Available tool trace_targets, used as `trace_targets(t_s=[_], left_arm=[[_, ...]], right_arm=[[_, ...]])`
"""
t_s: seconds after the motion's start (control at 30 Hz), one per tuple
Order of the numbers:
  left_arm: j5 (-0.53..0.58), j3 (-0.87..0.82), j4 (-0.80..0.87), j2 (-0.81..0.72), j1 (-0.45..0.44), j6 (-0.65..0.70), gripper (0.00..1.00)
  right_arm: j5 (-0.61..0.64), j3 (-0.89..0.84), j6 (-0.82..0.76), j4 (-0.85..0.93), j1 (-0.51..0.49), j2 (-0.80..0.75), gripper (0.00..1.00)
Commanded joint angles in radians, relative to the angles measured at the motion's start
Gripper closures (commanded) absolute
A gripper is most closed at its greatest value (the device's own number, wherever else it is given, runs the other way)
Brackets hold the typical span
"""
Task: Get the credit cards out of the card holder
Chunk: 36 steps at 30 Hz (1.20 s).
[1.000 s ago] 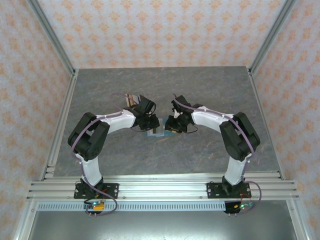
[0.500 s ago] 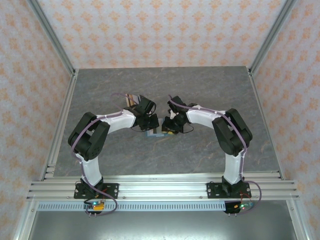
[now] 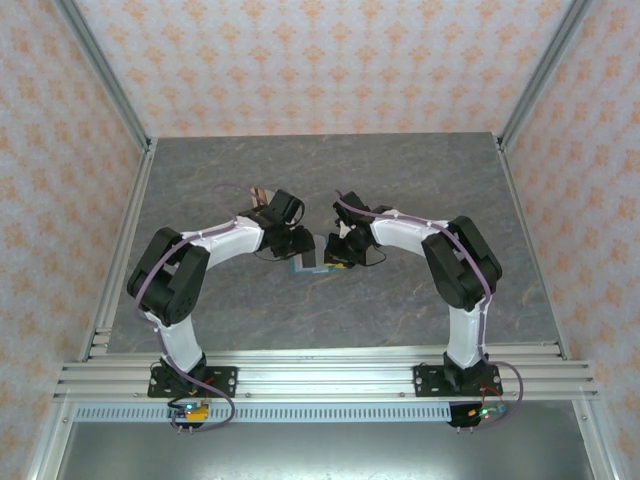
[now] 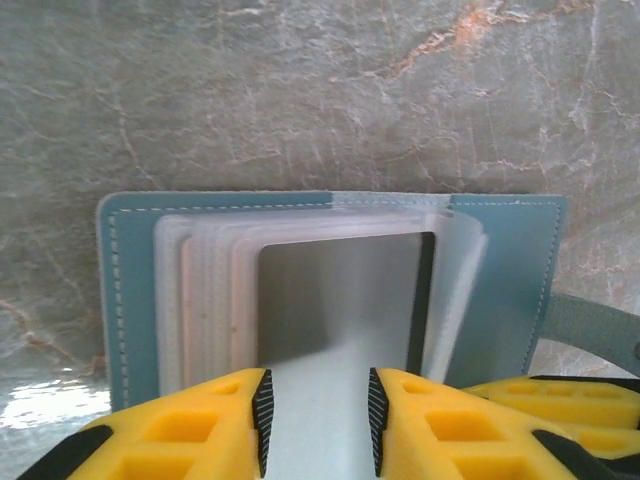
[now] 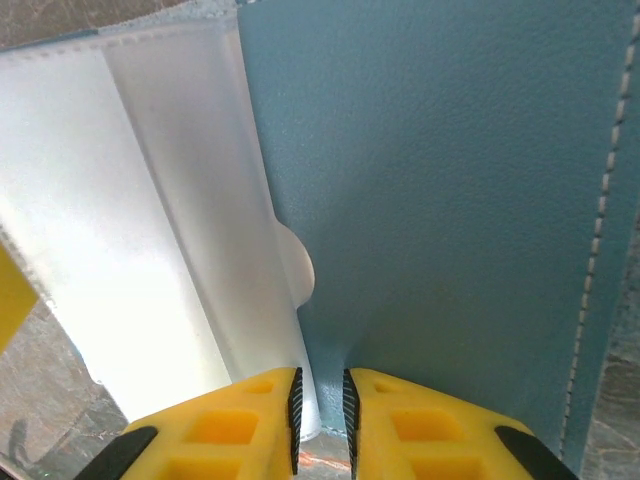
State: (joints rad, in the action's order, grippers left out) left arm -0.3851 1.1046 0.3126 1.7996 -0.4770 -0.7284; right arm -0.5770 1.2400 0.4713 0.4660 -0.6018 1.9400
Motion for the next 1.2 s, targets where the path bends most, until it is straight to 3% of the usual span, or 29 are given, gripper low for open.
trace_targets(t_s=[0.0, 0.27, 0.53, 0.7, 0.9, 1.07, 1.17], left_arm=[[-0.022, 0.004, 0.03, -0.004, 0.0, 0.024, 0.65], [-0.041, 0.02, 0.006, -0.019, -0.001, 0.032, 0.66], [-0.131, 0.077, -0.01, 0.053, -0.017, 0.061, 0.84], [-0.181, 0.119, -0.029, 0.086, -0.025, 0.066, 0.84], [-0.212, 0.225, 0.043, 0.171, -0.049, 0.119, 0.75], [-0.183, 0.249, 0.063, 0.196, -0.049, 0.109, 0.75], [-0.177, 0.234, 0.057, 0.169, -0.041, 0.099, 0.81]], right_arm=[[0.051, -0.01, 0.009, 0.013, 0.0, 0.023, 0.78], [0.052, -0.012, 0.009, 0.013, -0.001, 0.012, 0.78], [0.038, -0.041, 0.016, -0.038, 0.002, -0.063, 0.79], [0.069, -0.1, 0.029, -0.074, 0.014, -0.17, 0.79], [0.205, -0.19, 0.034, -0.104, 0.028, -0.282, 0.78], [0.178, -0.226, 0.033, -0.157, 0.028, -0.336, 0.78], [0.129, -0.207, 0.03, -0.169, 0.03, -0.323, 0.78]])
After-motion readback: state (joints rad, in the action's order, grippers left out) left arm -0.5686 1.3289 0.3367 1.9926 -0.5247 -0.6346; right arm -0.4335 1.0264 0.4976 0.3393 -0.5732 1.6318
